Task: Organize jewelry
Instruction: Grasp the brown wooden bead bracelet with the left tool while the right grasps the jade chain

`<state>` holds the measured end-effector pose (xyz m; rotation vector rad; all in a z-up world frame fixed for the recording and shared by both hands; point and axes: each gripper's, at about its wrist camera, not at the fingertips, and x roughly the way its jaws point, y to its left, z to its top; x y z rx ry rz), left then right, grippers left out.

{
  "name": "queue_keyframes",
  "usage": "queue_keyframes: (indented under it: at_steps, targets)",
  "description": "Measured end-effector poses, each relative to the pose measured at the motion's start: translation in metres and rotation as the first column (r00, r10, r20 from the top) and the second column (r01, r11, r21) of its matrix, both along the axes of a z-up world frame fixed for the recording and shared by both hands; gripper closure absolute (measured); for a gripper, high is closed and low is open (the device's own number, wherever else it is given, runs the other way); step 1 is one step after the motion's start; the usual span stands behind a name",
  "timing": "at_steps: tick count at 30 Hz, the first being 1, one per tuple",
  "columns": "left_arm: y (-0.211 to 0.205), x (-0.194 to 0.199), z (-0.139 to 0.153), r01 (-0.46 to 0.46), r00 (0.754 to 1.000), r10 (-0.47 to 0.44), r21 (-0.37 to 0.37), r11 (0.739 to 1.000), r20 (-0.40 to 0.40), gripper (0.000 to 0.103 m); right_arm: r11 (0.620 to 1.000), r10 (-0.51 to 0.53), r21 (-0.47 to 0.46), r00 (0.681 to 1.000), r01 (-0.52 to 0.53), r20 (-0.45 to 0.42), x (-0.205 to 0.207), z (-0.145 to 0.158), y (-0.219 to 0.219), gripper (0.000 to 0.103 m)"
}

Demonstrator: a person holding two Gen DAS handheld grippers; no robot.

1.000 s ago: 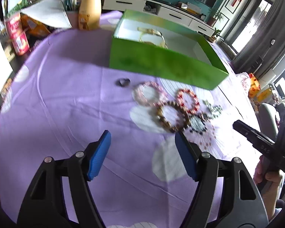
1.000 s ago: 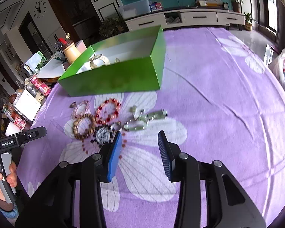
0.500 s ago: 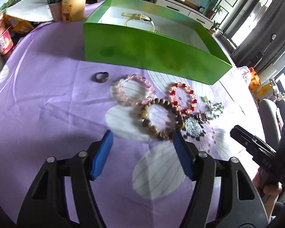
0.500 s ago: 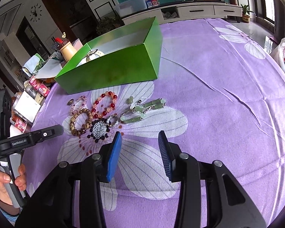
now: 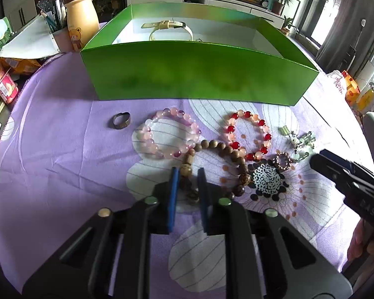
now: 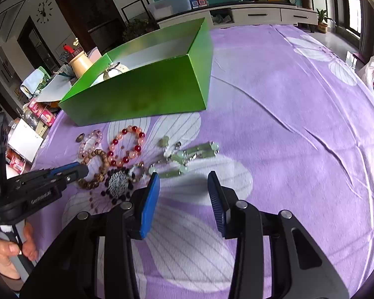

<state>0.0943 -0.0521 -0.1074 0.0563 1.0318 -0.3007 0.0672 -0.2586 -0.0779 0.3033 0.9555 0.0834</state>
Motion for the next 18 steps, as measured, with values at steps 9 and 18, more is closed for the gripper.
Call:
queue_keyframes:
  at_steps: [9, 18]
  targets:
    - [0.016, -0.004, -0.002, -0.010, 1.000, 0.008, -0.091, 0.996, -0.027, 0.093, 0.991, 0.045, -0.130, 0.999, -0.043, 0.014, 0.018, -0.003, 0.022, 0.087]
    - [0.027, -0.010, 0.012, -0.024, 1.000, 0.023, -0.139, 0.990, -0.009, 0.093, 0.994, 0.046, -0.099, 0.997, -0.040, 0.059, 0.009, 0.013, 0.020, 0.096]
